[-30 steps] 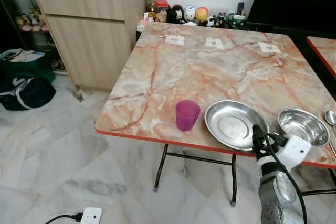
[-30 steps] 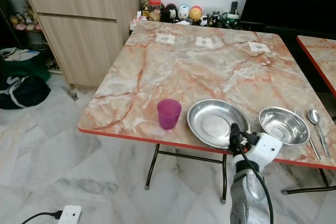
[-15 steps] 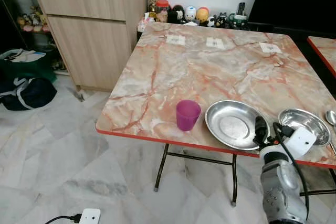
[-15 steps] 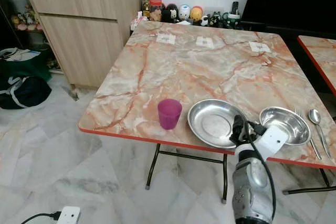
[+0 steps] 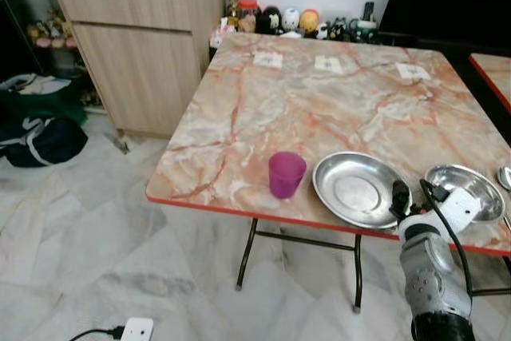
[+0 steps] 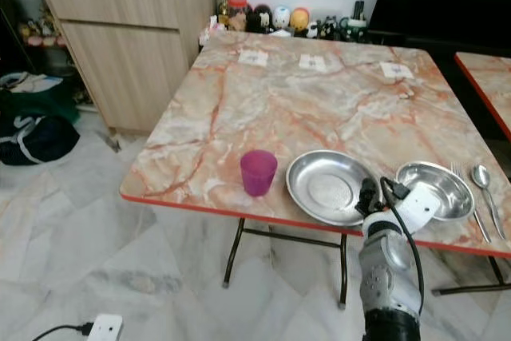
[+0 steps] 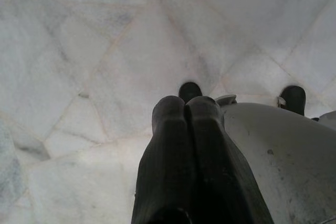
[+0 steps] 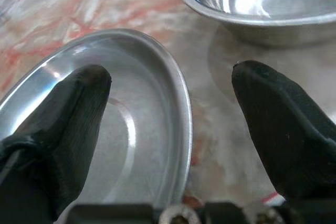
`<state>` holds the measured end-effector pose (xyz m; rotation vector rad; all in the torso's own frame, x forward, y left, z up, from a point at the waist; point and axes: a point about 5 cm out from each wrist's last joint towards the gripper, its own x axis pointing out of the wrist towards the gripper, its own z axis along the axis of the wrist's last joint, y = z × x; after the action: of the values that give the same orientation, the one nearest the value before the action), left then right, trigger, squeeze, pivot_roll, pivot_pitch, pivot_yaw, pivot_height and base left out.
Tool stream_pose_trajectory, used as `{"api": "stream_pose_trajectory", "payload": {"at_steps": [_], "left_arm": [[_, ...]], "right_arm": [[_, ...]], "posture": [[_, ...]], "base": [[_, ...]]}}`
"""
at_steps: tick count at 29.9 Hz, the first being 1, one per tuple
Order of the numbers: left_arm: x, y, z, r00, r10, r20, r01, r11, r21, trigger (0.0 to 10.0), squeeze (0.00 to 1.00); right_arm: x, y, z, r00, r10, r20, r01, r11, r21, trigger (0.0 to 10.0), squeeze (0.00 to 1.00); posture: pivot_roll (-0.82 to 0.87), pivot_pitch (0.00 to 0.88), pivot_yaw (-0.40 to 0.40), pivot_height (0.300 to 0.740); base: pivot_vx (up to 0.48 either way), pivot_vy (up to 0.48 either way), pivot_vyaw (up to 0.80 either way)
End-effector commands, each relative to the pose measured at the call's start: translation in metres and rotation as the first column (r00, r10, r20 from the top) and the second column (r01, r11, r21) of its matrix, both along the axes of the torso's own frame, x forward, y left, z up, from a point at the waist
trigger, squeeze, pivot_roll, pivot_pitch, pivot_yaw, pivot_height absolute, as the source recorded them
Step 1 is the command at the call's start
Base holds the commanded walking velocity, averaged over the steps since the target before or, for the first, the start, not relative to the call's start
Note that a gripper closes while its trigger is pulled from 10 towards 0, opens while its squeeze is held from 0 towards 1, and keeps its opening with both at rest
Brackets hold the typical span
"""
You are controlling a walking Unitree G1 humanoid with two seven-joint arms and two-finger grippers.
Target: Setting the table
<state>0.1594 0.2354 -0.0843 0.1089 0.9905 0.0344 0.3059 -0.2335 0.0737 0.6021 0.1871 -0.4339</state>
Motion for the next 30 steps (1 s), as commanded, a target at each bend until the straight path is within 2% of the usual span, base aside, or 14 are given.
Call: {"api": "stream_pose_trajectory", "payload": {"at_steps": [1,11,12,13,14,15,17,18,19,30], "left_arm": [[-0.008,0.000,-0.004,0.999,-0.012,-0.039,0.012,1.000,0.010,10.0,0.00],[-0.008,0.000,-0.004,0.999,-0.013,-0.041,0.014,1.000,0.011,10.0,0.00],[-0.008,0.000,-0.004,0.999,-0.014,-0.041,0.014,1.000,0.010,10.0,0.00],[-0.008,0.000,-0.004,0.999,-0.013,-0.041,0.014,1.000,0.010,10.0,0.00],[-0.008,0.000,-0.004,0.999,-0.013,-0.041,0.014,1.000,0.010,10.0,0.00],[-0.008,-0.001,-0.004,0.999,-0.012,-0.041,0.013,1.000,0.010,10.0,0.00],[-0.008,-0.001,-0.004,0.999,-0.012,-0.043,0.012,1.000,0.010,10.0,0.00],[-0.008,-0.001,-0.004,0.999,-0.013,-0.042,0.013,1.000,0.010,10.0,0.00],[-0.008,-0.001,-0.004,0.999,-0.013,-0.041,0.014,1.000,0.009,10.0,0.00],[-0.008,0.000,-0.004,0.999,-0.012,-0.038,0.012,1.000,0.012,10.0,0.00]], "right_arm": [[0.002,-0.002,0.000,1.000,-0.013,-0.013,0.014,0.999,0.037,10.0,0.00],[0.005,-0.007,-0.006,0.996,0.028,-0.085,-0.030,0.999,-0.023,10.0,0.00],[0.005,-0.007,-0.007,0.996,0.030,-0.090,-0.032,0.999,-0.020,9.6,0.00],[0.005,-0.007,-0.007,0.996,0.029,-0.088,-0.031,0.999,-0.019,4.6,0.00],[0.005,-0.007,-0.007,0.996,0.029,-0.087,-0.030,0.999,-0.020,3.5,0.00],[0.006,-0.008,-0.007,0.996,0.028,-0.086,-0.029,0.999,-0.019,0.0,0.00],[0.008,-0.007,-0.007,0.995,0.034,-0.091,-0.036,0.999,-0.023,0.0,0.00],[0.009,-0.007,-0.007,0.994,0.040,-0.098,-0.042,0.999,-0.022,7.9,0.00],[0.010,-0.007,-0.008,0.994,0.041,-0.100,-0.044,0.999,-0.022,10.0,0.00],[0.015,-0.002,-0.011,0.987,0.095,-0.132,-0.099,0.995,-0.026,10.0,0.00]], "posture": [[0.06,0.023,-0.069,0.740],[0.05,0.024,-0.067,0.740],[0.06,0.025,-0.068,0.740],[0.06,0.025,-0.068,0.740],[0.06,0.025,-0.068,0.740],[0.06,0.026,-0.069,0.740],[0.06,0.027,-0.068,0.740],[0.06,0.025,-0.068,0.740],[0.06,0.025,-0.068,0.740],[0.06,0.024,-0.065,0.740]], "base": [[0.000,0.000,0.00],[0.000,0.000,0.00],[0.000,0.000,0.00],[0.000,0.000,0.00],[0.000,0.000,0.00],[0.000,0.000,0.00],[0.000,0.000,0.00],[0.000,0.000,0.00],[0.000,0.000,0.00],[0.000,0.000,0.00]]}}
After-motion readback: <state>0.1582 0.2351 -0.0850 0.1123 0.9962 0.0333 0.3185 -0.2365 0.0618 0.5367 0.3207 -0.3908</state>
